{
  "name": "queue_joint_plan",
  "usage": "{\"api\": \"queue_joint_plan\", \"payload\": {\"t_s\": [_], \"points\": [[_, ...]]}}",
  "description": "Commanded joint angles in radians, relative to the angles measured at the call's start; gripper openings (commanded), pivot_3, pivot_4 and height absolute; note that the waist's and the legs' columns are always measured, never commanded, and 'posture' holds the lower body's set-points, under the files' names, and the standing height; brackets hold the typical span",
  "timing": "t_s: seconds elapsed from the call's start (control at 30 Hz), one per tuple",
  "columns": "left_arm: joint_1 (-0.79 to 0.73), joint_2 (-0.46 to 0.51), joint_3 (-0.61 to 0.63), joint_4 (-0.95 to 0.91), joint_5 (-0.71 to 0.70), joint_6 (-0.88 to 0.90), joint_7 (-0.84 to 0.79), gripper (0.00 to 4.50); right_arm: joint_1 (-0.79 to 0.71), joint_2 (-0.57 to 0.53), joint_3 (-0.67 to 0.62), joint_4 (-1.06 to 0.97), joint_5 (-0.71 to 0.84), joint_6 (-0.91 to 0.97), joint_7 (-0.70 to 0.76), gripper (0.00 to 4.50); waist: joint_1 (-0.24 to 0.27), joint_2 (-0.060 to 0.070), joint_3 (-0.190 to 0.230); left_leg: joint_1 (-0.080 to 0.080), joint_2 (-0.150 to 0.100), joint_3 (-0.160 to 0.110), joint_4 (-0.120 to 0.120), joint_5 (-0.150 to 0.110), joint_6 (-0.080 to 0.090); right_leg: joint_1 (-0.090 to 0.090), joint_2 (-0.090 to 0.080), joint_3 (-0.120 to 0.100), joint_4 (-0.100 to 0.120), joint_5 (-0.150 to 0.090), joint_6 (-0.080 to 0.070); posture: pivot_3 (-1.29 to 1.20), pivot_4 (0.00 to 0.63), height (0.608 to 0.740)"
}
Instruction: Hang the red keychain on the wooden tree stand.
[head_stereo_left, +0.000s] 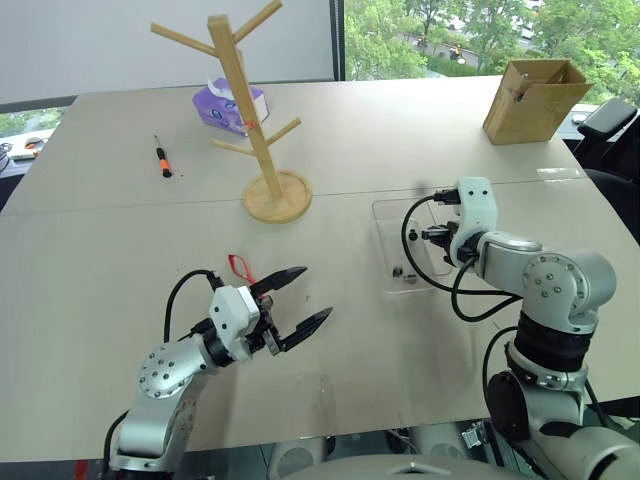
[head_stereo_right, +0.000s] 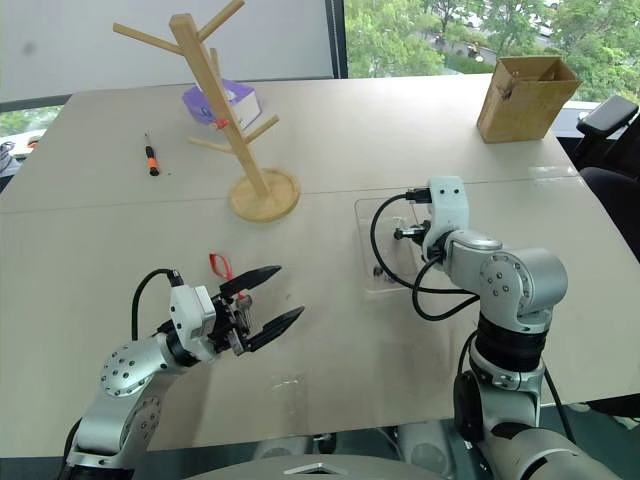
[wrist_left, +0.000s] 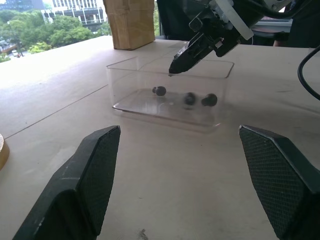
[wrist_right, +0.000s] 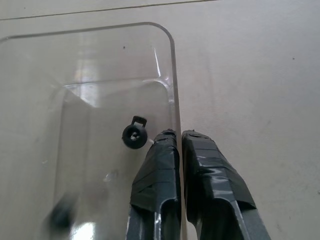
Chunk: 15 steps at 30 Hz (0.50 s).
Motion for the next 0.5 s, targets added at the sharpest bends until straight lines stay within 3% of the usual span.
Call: {"api": "queue_joint_plan", "payload": {"t_s": [0.03, 0.27, 0.4, 0.5], "points": [[-0.004, -0.001, 0.003, -0.024, 0.001, -0.023, 0.003, 3.92, -0.012, -0.003, -0.016, -0.02, 0.008, 0.007, 0.003, 0.05, 0.0, 0.0, 0.0, 0.0, 0.0, 0.0, 0.0, 0.0, 0.0, 0.0, 0.0, 0.0, 0.0, 0.0, 0.0, 0.0, 0.15, 0.74], [-0.008, -0.01, 0.0, -0.025, 0.006, -0.017, 0.015, 3.92, -0.124, -0.038, -0.077, 0.017, -0.044, 0.007, 0.036, 0.05, 0.0, 0.0, 0.0, 0.0, 0.0, 0.0, 0.0, 0.0, 0.0, 0.0, 0.0, 0.0, 0.0, 0.0, 0.0, 0.0, 0.15, 0.74], [-0.005, -0.018, -0.011, -0.038, 0.014, -0.011, 0.029, 3.92, -0.281, -0.201, -0.202, 0.291, -0.111, -0.192, 0.062, 0.05, 0.007, 0.001, 0.0, 0.0, -0.001, 0.001, 0.001, 0.0, 0.0, 0.0, 0.0, 0.0, 0.0, 0.0, 0.0, 0.0, 0.15, 0.74], [-0.006, -0.021, -0.015, -0.036, 0.017, -0.012, 0.032, 3.92, -0.339, -0.315, -0.208, 0.48, -0.15, -0.291, 0.102, 0.05, 0.007, 0.0, 0.0, 0.0, -0.002, 0.001, 0.001, 0.0, 0.0, 0.001, -0.001, 0.0, -0.001, 0.0, 0.0, 0.0, 0.15, 0.74]]}}
